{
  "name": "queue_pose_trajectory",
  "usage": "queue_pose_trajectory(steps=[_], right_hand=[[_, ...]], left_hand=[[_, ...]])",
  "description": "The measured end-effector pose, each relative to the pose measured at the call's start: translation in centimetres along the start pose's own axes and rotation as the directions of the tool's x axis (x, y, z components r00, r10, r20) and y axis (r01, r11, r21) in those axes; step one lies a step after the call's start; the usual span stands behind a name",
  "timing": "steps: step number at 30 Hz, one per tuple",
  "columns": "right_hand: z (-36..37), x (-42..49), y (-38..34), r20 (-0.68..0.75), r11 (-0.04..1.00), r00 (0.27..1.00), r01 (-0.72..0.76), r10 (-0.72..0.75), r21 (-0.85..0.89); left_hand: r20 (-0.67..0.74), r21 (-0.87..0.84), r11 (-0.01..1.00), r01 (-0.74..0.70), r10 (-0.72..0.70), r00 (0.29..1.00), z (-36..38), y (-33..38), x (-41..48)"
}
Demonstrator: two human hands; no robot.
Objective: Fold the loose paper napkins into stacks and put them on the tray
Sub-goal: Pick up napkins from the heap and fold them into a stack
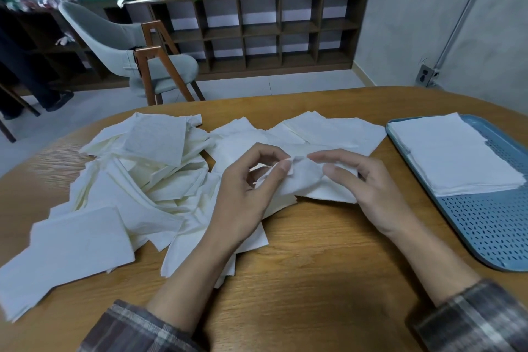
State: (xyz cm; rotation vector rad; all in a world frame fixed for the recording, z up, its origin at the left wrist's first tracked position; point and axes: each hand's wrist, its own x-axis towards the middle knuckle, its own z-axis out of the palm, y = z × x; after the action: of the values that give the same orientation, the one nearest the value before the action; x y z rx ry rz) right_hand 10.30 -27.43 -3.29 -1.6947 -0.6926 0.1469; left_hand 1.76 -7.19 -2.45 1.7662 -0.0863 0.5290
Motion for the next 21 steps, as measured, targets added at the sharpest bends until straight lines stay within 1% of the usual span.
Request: queue_pose_trajectory(steps=[1, 3, 6, 8, 10, 12, 14, 16, 19, 21], right_hand=[[0.1, -0.1, -0.1, 0.020, 1.000, 1.000, 0.000, 0.000, 0.012], [0.4, -0.2, 0.0, 0.008, 1.000, 1.000, -0.021, 0.021, 0.004], [0.8, 0.1, 0.6, -0.095, 0.997, 0.994, -0.064, 0.060, -0.038], [0.8, 0.3, 0.7, -0.143, 0.997, 0.987, -0.074, 0.069, -0.034], [0.5, 0.5, 0.8, -0.213, 0.995, 0.972, -0.097, 0.103, 0.039], [0.0, 0.7, 1.1, -0.246, 0.978, 0.956, -0.120, 0.160, 0.169], [-0.2, 0.8, 1.1, -0.215, 0.938, 0.954, -0.134, 0.210, 0.320], [-0.1, 0.8, 0.9, -0.169, 0.905, 0.956, -0.156, 0.239, 0.396], [0.2, 0.5, 0.3, -0.048, 0.891, 0.972, -0.192, 0.231, 0.413], [0.4, 0.4, 0.1, 0.020, 0.898, 0.975, -0.212, 0.221, 0.385]], left_hand=[[-0.001, -0.012, 1.000, 0.013, -0.013, 1.000, 0.0, -0.1, 0.0], [0.006, -0.013, 0.999, 0.050, -0.050, 0.999, 0.1, -0.1, -0.1], [0.009, -0.026, 0.992, 0.120, -0.120, 0.993, 0.4, 0.2, -0.3], [0.015, 0.002, 0.991, 0.137, -0.137, 0.991, 0.3, 0.2, -0.3], [0.013, 0.082, 0.986, 0.143, -0.144, 0.989, -0.1, 0.0, -0.2], [-0.016, 0.118, 0.981, 0.156, -0.155, 0.988, -0.4, -0.2, 0.0], [-0.064, 0.063, 0.982, 0.178, -0.174, 0.983, -0.6, -0.2, 0.1], [-0.100, -0.008, 0.983, 0.185, -0.185, 0.978, -0.8, -0.1, 0.3], [-0.065, -0.039, 0.980, 0.194, -0.197, 0.978, -0.9, 0.3, 0.3], [-0.016, -0.062, 0.976, 0.210, -0.212, 0.977, -0.9, 0.5, 0.3]])
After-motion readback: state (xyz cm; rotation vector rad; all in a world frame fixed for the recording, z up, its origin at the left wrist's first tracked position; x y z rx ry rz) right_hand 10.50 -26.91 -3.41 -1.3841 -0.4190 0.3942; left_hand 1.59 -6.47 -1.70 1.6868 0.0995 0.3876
